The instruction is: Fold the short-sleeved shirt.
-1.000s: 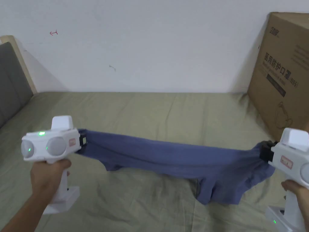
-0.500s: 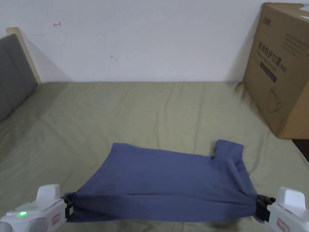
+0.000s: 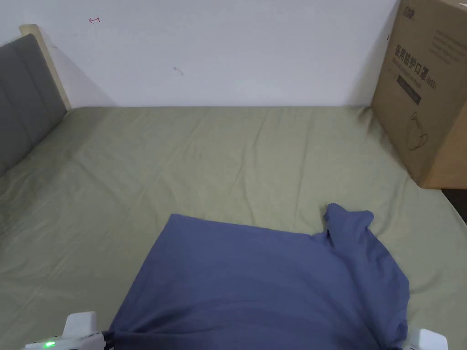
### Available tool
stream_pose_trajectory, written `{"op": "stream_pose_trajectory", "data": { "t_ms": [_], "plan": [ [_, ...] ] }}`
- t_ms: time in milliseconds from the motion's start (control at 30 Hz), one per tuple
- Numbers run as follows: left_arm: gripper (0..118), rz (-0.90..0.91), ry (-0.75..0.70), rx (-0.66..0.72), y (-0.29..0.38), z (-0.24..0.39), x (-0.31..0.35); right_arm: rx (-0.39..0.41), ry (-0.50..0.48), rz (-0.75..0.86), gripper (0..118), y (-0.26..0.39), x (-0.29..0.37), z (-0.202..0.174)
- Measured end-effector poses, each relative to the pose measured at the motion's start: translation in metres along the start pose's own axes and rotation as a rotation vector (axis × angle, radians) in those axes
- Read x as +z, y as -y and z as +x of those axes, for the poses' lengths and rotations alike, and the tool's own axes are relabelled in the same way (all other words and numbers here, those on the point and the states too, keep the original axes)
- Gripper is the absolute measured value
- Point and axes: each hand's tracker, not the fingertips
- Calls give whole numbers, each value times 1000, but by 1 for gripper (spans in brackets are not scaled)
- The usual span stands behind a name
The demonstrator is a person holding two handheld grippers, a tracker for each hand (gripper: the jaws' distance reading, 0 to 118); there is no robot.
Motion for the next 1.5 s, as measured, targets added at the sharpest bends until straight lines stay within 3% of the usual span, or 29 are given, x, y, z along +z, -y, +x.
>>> {"op": "stream_pose_trajectory", "data": {
  "t_ms": [100, 133, 200, 267, 300, 600, 733, 800, 833, 867, 900, 933, 967, 1200, 1500],
  "plan": [
    [3, -33, -11, -7, -1, 7, 5, 16, 8, -7, 4, -4, 5, -6],
    [10, -30, -14, -6, -3, 9, 9, 19, 7, -3, 10, -8, 11, -8],
    [46, -21, 1, 12, -11, 11, 20, 43, 21, 51, 46, -18, 31, -17],
    [93, 4, 50, 47, -21, 8, 24, 77, -10, 131, 81, -34, 48, -22],
    [103, 52, 82, 66, -29, 12, 34, 86, -20, 180, 87, -44, 58, -25],
    [105, 576, 178, 32, -104, 62, 140, 212, 4, 631, 87, -111, 165, -74],
    [99, 756, 165, -24, -117, 85, 169, 238, 28, 756, 86, -118, 189, -88],
    [77, 807, 156, -40, -120, 92, 169, 252, 33, 800, 79, -118, 195, -93],
    [59, 824, 156, -48, -121, 96, 170, 253, 38, 809, 73, -119, 197, -94],
    [28, 834, 161, -51, -122, 98, 167, 253, 33, 823, 56, -119, 198, -96],
    [10, 838, 166, -54, -124, 100, 163, 252, 31, 833, 37, -119, 199, -97],
    [1, 840, 174, -56, -125, 102, 162, 255, 24, 838, 14, -120, 199, -99],
    [0, 838, 174, -52, -127, 106, 159, 259, 28, 843, 2, -122, 199, -98],
    [0, 735, 220, -114, -162, 120, 119, 269, 31, 842, 2, -143, 183, -98],
    [0, 424, 220, -198, -255, 138, 13, 278, 59, 786, 2, -187, 136, -93]
  ]
}}
